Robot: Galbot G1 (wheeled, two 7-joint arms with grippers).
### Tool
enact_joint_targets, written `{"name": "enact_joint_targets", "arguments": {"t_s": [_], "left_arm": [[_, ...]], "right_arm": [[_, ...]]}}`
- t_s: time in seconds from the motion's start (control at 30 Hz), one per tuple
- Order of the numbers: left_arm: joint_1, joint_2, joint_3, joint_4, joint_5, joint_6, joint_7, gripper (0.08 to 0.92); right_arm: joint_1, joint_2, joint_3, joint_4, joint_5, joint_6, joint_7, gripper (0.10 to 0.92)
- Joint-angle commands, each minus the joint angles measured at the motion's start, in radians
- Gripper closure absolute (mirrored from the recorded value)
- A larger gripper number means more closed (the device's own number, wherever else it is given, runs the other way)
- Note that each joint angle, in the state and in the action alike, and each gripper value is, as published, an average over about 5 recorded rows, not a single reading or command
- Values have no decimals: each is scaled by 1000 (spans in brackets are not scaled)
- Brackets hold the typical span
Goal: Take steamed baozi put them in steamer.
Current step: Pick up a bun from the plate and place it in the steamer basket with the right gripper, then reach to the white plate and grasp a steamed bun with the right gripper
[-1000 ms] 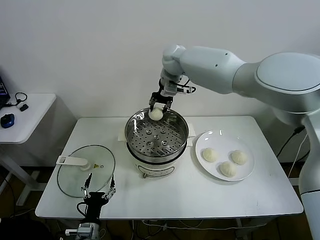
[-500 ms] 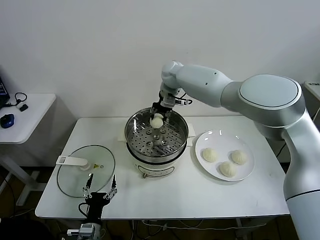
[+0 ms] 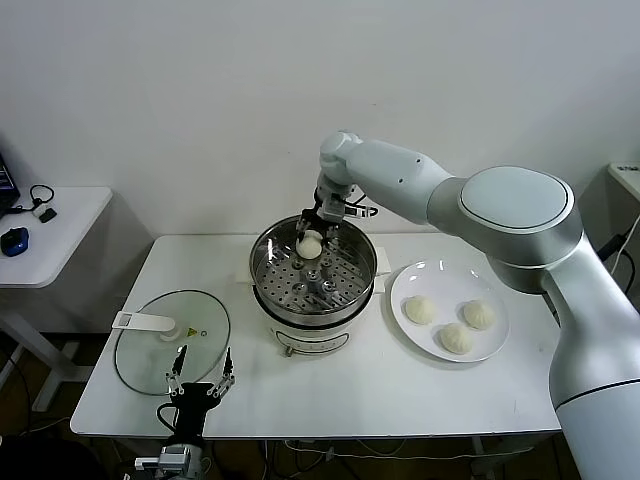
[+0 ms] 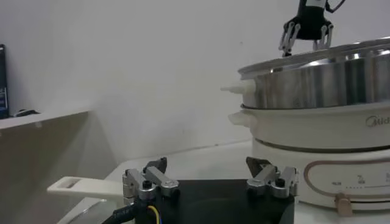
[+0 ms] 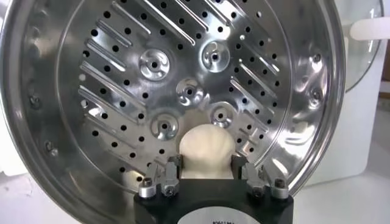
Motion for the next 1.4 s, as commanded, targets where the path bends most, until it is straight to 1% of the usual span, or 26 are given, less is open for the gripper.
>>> {"name": "enact_joint_targets", "arguments": {"t_s": [0.03,0.13,0.23,0.47,0.6,0.67,0.77,1.0,1.13,1.4], "left_arm": [[0,3,2,0,1,-1,1,177],[0,4,2,-2,1,-1,1,177],[1,4,2,-4,1,0,1,177],[7,4,2,-12,1,1,1,177],[11,4,2,-17,2,1,0,177],[13,4,2,-18,2,1,0,177],[14,3,3,-16,3,2,0,177],[16,2,12,-15,7,4,0,177],[15,2,15,-18,7,7,0,177],[16,2,16,-15,5,4,0,177]], "right_arm": [[-6,-1,4,-6,35,49,6,324],[7,-9,2,5,53,49,3,248],[31,-19,-3,23,75,49,-6,210],[147,-74,-91,97,205,49,-60,203],[210,-122,-175,143,312,45,-95,202],[238,-148,-221,181,393,17,-115,203],[278,-184,-278,242,511,-60,-137,203],[397,-249,-438,396,698,-292,-108,203],[456,-291,-501,486,752,-431,-114,203],[541,-385,-604,638,820,-645,-142,203]]}}
